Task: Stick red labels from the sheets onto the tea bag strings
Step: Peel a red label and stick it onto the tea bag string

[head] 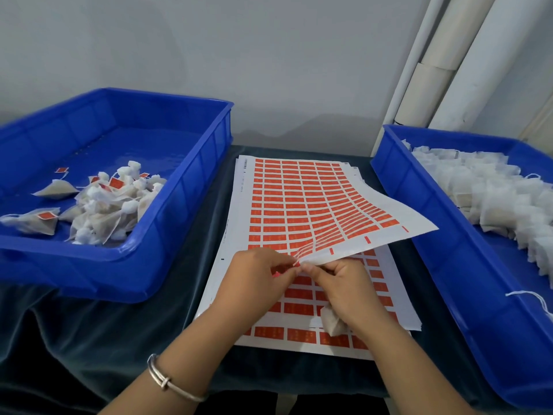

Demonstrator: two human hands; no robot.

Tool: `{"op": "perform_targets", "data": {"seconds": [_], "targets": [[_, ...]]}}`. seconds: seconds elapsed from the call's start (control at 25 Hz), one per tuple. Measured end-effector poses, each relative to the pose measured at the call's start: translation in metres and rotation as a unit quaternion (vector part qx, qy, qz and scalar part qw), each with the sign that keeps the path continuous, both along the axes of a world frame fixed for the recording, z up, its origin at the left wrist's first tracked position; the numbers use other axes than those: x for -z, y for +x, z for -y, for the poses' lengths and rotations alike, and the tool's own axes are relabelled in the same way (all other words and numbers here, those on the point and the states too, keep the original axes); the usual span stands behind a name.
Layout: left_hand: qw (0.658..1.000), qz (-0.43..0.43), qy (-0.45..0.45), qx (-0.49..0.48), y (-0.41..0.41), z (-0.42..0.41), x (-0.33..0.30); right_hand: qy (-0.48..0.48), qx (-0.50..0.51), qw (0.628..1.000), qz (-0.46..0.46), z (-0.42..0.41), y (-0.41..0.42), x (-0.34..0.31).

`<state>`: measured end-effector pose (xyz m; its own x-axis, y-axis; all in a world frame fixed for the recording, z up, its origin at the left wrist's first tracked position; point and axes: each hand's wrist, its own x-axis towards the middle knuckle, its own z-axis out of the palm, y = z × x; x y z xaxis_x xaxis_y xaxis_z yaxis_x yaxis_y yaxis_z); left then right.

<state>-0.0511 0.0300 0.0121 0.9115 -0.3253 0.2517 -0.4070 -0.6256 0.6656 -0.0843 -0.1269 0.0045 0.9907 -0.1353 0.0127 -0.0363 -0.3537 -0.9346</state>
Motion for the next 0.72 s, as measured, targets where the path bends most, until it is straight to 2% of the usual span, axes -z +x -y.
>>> {"op": "perform_targets", "data": {"seconds": [0.2,0.32,0.44,0.64,0.72], "targets": [[0.990,0.015,0.134,0.035,0.0057,0.0018,-0.0033,-0.019,-0.008,1.000,0.005,-0.0040,0.0000,0.0000],[0.987,0.022,0.153,0.047,0.0073,0.0023,-0.0048,-0.012,-0.007,1.000,0.008,-0.0045,-0.0002,0.0002],[0.991,0.009,0.122,0.044,0.0058,0.0018,-0.0044,0.005,-0.007,1.000,0.007,-0.0038,-0.0008,-0.0001],[0.993,-0.113,-0.025,0.016,0.0018,0.0022,-0.0032,0.041,-0.007,0.999,-0.003,-0.0026,-0.0025,0.0002],[0.991,-0.125,-0.046,0.000,0.0011,0.0031,-0.0015,0.046,-0.001,0.999,-0.008,-0.0028,-0.0025,0.0012]]}}
